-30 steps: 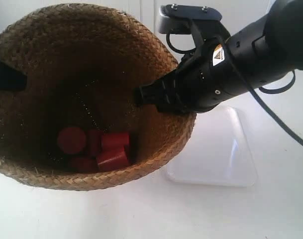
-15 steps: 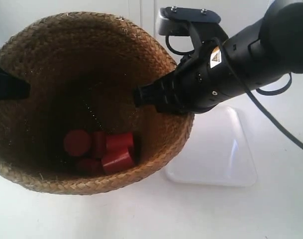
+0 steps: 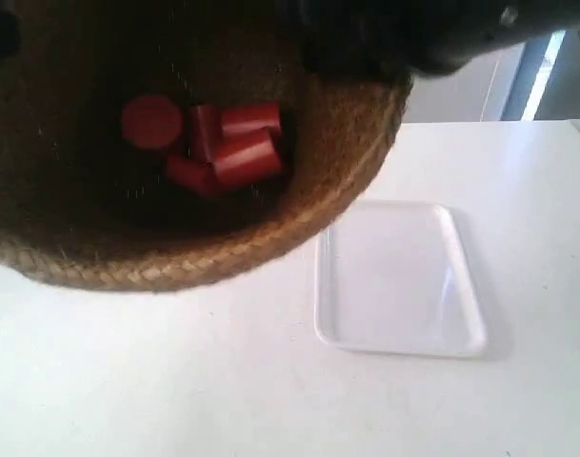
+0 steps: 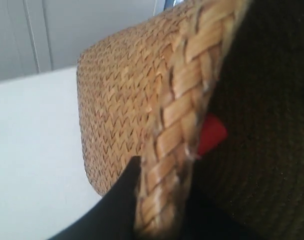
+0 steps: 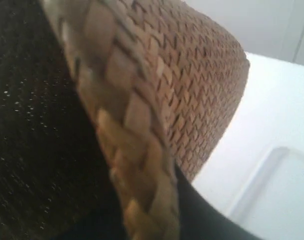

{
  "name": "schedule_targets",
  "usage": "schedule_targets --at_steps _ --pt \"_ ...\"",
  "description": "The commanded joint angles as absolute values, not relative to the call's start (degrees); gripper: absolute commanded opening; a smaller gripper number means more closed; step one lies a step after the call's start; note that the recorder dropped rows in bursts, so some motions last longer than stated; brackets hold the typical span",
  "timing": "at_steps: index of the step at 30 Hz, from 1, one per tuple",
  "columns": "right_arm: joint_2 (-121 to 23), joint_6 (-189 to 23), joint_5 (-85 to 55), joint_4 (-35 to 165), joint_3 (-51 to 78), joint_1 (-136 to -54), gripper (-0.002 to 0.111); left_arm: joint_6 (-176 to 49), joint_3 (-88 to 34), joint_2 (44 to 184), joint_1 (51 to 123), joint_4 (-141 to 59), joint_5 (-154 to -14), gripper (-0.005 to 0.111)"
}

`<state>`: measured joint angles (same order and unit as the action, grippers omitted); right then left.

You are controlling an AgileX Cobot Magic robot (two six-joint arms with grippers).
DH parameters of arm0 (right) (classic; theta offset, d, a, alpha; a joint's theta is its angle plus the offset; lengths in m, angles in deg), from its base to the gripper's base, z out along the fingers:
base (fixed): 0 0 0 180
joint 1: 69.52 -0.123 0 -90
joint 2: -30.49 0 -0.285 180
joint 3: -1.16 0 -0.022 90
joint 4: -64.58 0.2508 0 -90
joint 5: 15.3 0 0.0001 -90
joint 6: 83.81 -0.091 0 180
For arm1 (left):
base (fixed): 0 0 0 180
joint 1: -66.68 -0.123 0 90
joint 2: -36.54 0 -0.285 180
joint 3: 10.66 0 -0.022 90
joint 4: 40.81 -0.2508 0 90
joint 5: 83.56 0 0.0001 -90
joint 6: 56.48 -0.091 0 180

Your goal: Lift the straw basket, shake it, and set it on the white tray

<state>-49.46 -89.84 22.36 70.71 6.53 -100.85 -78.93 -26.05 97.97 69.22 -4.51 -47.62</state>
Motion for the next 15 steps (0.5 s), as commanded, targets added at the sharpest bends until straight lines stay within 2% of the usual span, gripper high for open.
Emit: schedule_targets --at_steps 1,15 --pt "-55.77 -87.87 29.44 71.84 9.31 -99.4 0.0 -80.62 -29.44 101.2 68.11 -4.24 -43.81 0.0" --pt "-54.02 -87.53 24.07 71.86 13.72 -99.29 0.0 -79.86 -29.59 100.39 68.06 -5.49 -44.64 0.0"
